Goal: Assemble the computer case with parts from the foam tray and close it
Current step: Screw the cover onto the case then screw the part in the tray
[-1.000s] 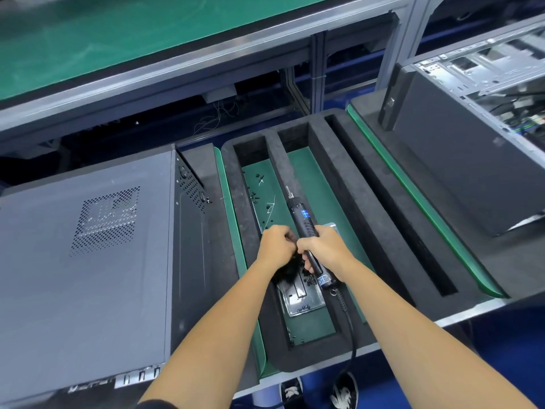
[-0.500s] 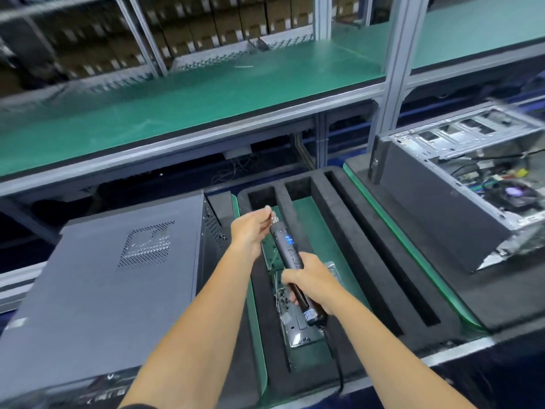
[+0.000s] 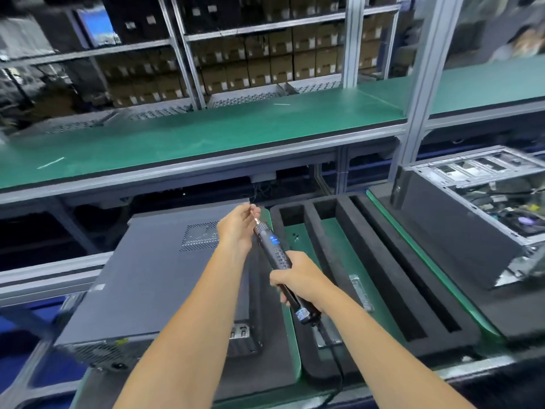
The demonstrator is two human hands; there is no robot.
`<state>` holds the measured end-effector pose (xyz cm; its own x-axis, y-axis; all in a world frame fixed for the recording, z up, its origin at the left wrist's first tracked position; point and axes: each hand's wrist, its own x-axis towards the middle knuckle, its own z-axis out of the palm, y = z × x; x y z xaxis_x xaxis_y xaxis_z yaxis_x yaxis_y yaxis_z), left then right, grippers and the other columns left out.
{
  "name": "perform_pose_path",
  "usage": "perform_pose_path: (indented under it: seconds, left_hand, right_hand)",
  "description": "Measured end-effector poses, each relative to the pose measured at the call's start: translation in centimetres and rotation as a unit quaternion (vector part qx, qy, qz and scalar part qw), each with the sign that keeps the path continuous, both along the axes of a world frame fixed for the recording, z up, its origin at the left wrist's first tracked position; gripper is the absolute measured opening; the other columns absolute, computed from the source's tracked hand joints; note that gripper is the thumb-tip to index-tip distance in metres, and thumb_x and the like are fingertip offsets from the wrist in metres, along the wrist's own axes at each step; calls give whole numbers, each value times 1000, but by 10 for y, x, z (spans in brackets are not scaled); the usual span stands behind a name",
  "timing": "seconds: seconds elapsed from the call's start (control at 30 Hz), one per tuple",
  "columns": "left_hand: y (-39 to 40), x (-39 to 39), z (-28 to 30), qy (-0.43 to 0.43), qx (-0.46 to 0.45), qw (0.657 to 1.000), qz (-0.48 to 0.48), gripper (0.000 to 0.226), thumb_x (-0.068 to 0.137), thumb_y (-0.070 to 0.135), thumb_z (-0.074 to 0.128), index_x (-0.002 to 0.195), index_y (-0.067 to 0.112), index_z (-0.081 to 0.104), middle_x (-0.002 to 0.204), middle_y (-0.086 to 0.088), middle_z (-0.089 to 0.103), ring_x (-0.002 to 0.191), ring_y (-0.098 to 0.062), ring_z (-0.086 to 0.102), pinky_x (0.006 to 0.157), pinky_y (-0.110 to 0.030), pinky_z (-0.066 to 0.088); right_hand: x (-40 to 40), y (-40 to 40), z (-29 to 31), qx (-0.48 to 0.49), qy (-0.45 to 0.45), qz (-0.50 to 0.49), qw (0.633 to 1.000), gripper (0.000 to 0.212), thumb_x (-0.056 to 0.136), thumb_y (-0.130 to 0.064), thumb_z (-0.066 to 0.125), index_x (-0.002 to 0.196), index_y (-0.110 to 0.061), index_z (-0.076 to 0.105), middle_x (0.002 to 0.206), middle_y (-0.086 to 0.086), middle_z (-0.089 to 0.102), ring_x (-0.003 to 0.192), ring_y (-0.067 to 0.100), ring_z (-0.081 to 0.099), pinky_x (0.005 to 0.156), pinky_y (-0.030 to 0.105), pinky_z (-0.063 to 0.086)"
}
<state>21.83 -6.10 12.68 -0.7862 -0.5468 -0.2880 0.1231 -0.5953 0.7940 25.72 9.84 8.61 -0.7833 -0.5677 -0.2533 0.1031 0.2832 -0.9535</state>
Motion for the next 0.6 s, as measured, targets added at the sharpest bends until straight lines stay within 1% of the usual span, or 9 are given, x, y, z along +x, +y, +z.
perform_pose_path:
  seconds: [0.1,0.17,0.23,0.3,0.4,0.43,0.53,0.6]
  left_hand:
    - [-30,31,7,22,6,1000,-12,7,88,-3,59,81,-2,61,68,-9,65,61,-16,63,57,-19,55]
    - [-48,53,9,18,-20,999,-43,5,87,1,62,82,0,64,71,-8,68,68,-17,64,69,-22,56]
    - [-70,78,11,18,-35,998,-57,8,86,2,63,78,2,66,70,-7,69,71,-17,64,79,-28,52]
    - [-97,104,10,37,-34,997,-53,6,86,3,63,80,1,66,68,-6,69,69,-17,66,78,-29,52]
    - [-138,142,8,53,-28,997,-55,6,88,6,63,84,1,65,70,-6,68,66,-14,66,68,-23,54]
    - [-150,154,5,52,-26,997,-55,7,88,7,63,83,2,65,70,-6,68,64,-13,66,67,-22,54]
    - [-179,185,0,53,-13,997,-49,8,89,7,62,84,2,64,75,-7,66,64,-12,66,78,-23,52]
    - [-189,202,-4,50,-8,997,-57,8,90,8,61,85,2,63,77,-6,66,65,-11,65,77,-22,52]
  right_hand:
    - [24,-23,15,-2,15,-12,1000,20,71,-13,63,83,-13,47,65,7,57,47,23,57,48,30,48]
    - [45,-46,23,-4,25,-17,1000,20,75,-10,64,85,-12,47,66,7,55,48,22,55,46,28,48]
    - [70,-72,27,-5,28,-19,999,20,77,-8,64,84,-11,45,64,7,53,47,22,54,45,27,48]
    - [98,-98,29,-4,26,-15,1000,20,78,-7,63,85,-11,44,62,7,53,46,22,55,44,27,48]
    - [135,-136,28,1,20,-3,1000,19,78,-7,63,83,-11,45,59,5,54,46,22,54,44,27,47]
    - [146,-147,27,-1,15,2,1000,19,78,-7,63,83,-11,45,60,6,54,46,22,54,45,28,48]
    - [177,-173,23,-4,6,22,1000,20,78,-6,63,83,-10,44,63,9,53,46,23,53,46,31,48]
    - [193,-184,19,-2,4,25,1000,20,77,-7,63,83,-11,44,62,8,53,45,23,53,46,31,48]
